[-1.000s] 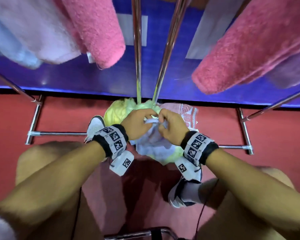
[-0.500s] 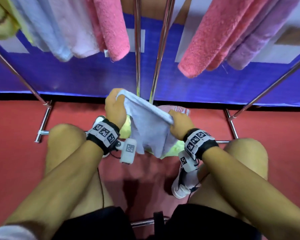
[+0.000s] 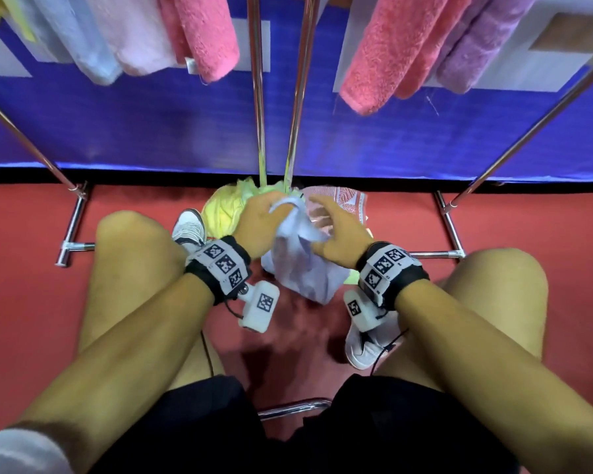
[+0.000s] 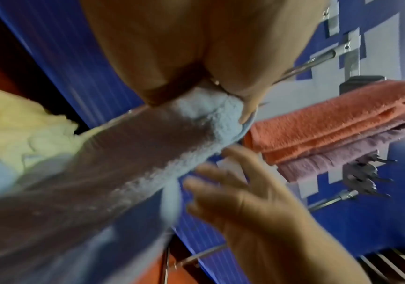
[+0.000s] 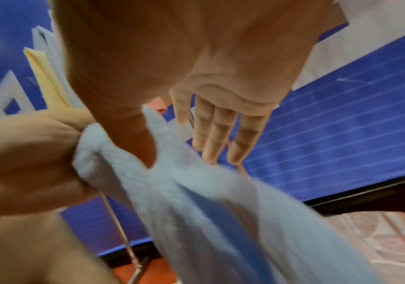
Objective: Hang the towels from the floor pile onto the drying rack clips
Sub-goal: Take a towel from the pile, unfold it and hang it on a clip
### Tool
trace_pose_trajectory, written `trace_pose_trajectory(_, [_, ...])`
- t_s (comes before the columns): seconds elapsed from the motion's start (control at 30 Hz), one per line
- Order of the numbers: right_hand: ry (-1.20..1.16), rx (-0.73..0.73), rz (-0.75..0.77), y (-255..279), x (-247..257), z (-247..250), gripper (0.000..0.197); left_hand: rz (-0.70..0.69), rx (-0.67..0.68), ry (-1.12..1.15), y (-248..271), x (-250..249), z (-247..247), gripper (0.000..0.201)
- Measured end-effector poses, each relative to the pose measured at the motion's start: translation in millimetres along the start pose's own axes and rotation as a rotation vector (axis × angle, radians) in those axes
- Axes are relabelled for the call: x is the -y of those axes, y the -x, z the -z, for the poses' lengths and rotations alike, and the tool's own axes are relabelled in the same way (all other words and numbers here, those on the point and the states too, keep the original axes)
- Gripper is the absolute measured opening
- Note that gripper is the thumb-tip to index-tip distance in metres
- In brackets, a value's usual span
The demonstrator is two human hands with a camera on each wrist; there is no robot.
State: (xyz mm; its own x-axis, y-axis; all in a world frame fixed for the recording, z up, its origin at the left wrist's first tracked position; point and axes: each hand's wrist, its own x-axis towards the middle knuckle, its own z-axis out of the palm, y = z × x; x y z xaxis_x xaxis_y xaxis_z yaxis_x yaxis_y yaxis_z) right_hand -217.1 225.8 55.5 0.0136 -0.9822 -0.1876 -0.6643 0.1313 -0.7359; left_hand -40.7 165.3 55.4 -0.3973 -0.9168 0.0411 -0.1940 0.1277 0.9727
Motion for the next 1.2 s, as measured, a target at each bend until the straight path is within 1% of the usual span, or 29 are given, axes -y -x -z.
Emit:
trace_pose_trajectory(0.03, [-0.064,0.0,0.065,0.2,4.3,-4.0,0.087,0.027,0.06,0.013,2.9,-0.8,-9.6,0.021])
trace_pose_trajectory(0.07, [-0.066,0.004,0.118,-0.4,7.5,-7.7,0.094,0.057,0.107,0.029,3.9,-0.6,-16.1,0.02])
trace_pose_trajectory(0.13, [0.009,0.026,0.159,-0.7,10.9,-11.4,0.092,0.122,0.154,0.041,3.5,2.7,-22.2,0.02])
trace_pose_trajectory(0.2, [0.058,0.046,0.14,-0.7,10.2,-11.4,0.085,0.177,0.167,0.009,1.9,7.0,-23.1,0.026])
trace_pose_trajectory(0.23, [0.045,0.043,0.128,-1.3,9.0,-10.7,0.08,0.202,0.172,-0.002,1.8,6.9,-24.0,0.023])
trace_pose_trajectory(0.27, [0.029,0.028,0.127,-2.1,7.8,-9.4,0.074,0.225,0.169,0.0,1.9,7.5,-25.5,0.017])
trace_pose_trajectory(0.3, [0.021,0.006,0.133,-3.6,5.9,-7.7,0.062,0.243,0.166,0.016,1.9,7.2,-26.5,0.016])
trace_pose_trajectory(0.37, [0.027,-0.047,0.145,-6.5,2.2,-2.7,0.027,0.269,0.167,0.077,2.3,9.9,-27.9,0.039])
trace_pose_trajectory(0.4, [0.029,-0.066,0.14,-7.4,0.5,-0.4,0.015,0.283,0.175,0.085,2.4,10.7,-27.7,0.052])
trace_pose_trajectory(0.43, [0.027,-0.081,0.136,-7.9,-1.4,1.8,0.013,0.297,0.192,0.072,2.0,10.7,-26.9,0.058])
trace_pose_trajectory(0.47, [0.021,-0.102,0.14,-8.1,-3.1,3.6,0.019,0.313,0.224,0.054,1.6,10.9,-26.1,0.056])
trace_pose_trajectory(0.5, [0.018,-0.132,0.146,-8.5,-5.0,5.1,0.028,0.332,0.262,0.025,1.2,12.3,-24.8,0.048])
trace_pose_trajectory(0.53, [0.014,-0.159,0.148,-8.3,-6.0,7.4,0.031,0.34,0.304,-0.011,1.6,13.3,-23.7,0.039])
trace_pose_trajectory(0.6, [-0.011,-0.224,0.135,-7.1,-7.4,12.7,0.022,0.332,0.366,-0.128,2.5,19.9,-21.4,0.026])
trace_pose_trajectory(0.67, [-0.036,-0.3,0.099,-7.2,-11.6,21.0,0.014,0.344,0.386,-0.212,3.0,30.3,-17.8,0.031])
trace_pose_trajectory(0.8, [-0.029,-0.444,-0.014,-7.3,-27.0,37.8,0.008,0.405,0.395,-0.254,-1.0,51.6,-5.7,0.041])
trace_pose_trajectory(0.87, [-0.029,-0.505,-0.067,-6.6,-34.5,42.5,0.008,0.416,0.378,-0.308,-3.4,60.1,-0.5,0.041])
trace_pose_trajectory(0.97, [-0.031,-0.564,-0.146,-5.2,-43.5,48.5,0.008,0.407,0.31,-0.403,-7.6,67.8,6.8,0.046])
trace_pose_trajectory(1.0, [-0.026,-0.577,-0.175,-4.5,-47.1,50.5,0.009,0.409,0.29,-0.453,-8.6,68.9,9.3,0.044])
trace_pose_trajectory(1.07, [-0.015,-0.594,-0.221,-4.0,-52.3,53.0,0.009,0.443,0.196,-0.547,-10.6,70.7,15.0,0.036])
trace_pose_trajectory(1.2, [0.017,-0.617,-0.275,-4.0,-54.8,54.0,0.013,0.491,0.043,-0.547,-11.3,74.0,22.6,0.021])
